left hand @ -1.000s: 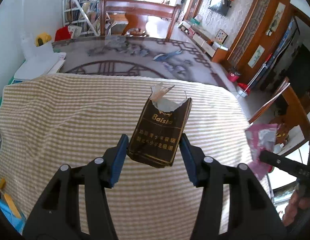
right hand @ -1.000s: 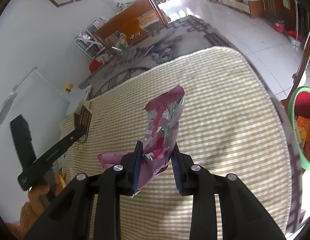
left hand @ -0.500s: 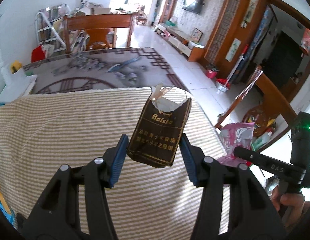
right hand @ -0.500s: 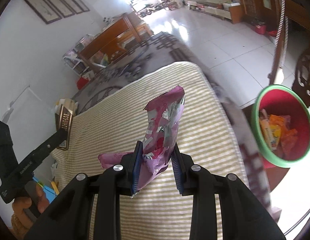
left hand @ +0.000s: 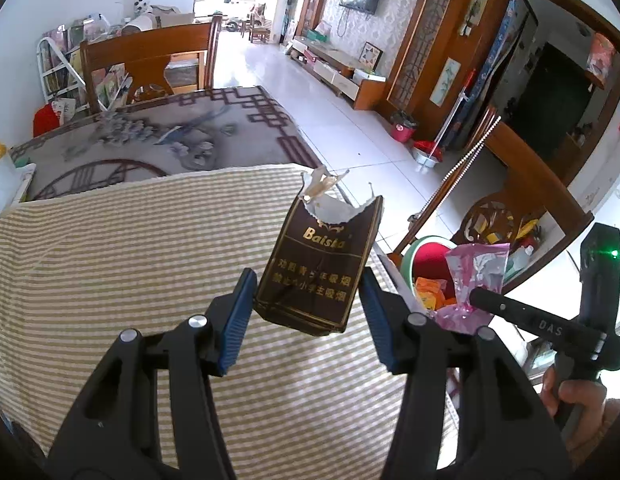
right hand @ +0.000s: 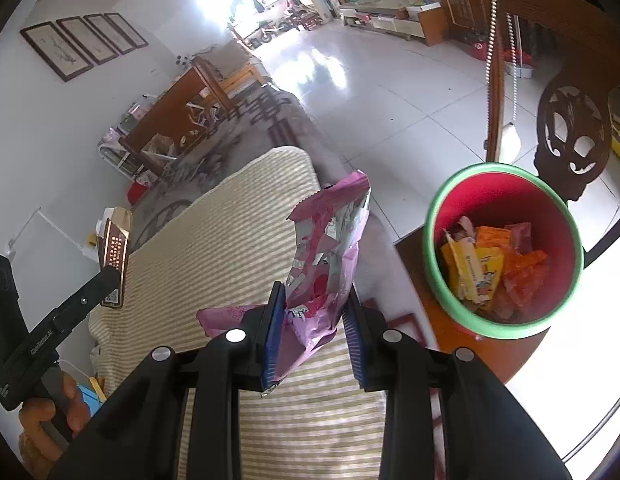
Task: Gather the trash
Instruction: 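Carry the cigarette box and pink wrapper over the red bin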
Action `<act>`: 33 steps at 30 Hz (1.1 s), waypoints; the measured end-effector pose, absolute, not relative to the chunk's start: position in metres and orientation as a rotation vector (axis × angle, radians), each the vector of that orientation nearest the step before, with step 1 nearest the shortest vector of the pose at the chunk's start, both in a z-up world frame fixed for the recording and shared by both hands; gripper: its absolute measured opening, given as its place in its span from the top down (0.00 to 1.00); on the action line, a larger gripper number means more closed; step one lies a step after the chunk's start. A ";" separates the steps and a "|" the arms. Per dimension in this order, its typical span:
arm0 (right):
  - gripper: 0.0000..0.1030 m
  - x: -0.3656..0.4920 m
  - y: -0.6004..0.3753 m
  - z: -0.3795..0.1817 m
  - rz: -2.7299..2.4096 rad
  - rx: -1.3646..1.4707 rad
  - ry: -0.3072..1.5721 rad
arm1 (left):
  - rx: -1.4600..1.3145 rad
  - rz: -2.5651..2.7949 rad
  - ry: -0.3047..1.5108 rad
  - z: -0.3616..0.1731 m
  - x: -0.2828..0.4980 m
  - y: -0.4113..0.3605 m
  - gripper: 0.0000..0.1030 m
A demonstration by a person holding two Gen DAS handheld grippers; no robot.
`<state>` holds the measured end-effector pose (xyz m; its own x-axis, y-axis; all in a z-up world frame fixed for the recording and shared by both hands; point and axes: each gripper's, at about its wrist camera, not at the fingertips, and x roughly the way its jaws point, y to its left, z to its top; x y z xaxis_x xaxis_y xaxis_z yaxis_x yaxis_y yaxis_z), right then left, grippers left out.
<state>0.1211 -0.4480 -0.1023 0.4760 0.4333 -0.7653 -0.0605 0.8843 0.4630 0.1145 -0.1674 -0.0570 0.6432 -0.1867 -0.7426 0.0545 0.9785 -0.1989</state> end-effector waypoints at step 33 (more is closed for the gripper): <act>0.71 0.145 -0.505 -0.103 0.289 0.432 1.029 | -0.127 -0.138 0.893 -0.060 0.137 -0.220 0.51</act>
<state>0.1447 -0.5053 -0.1029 0.4890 0.4279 -0.7601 -0.0300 0.8791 0.4756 0.1375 -0.2204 -0.0602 0.6191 -0.1727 -0.7661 0.0670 0.9836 -0.1675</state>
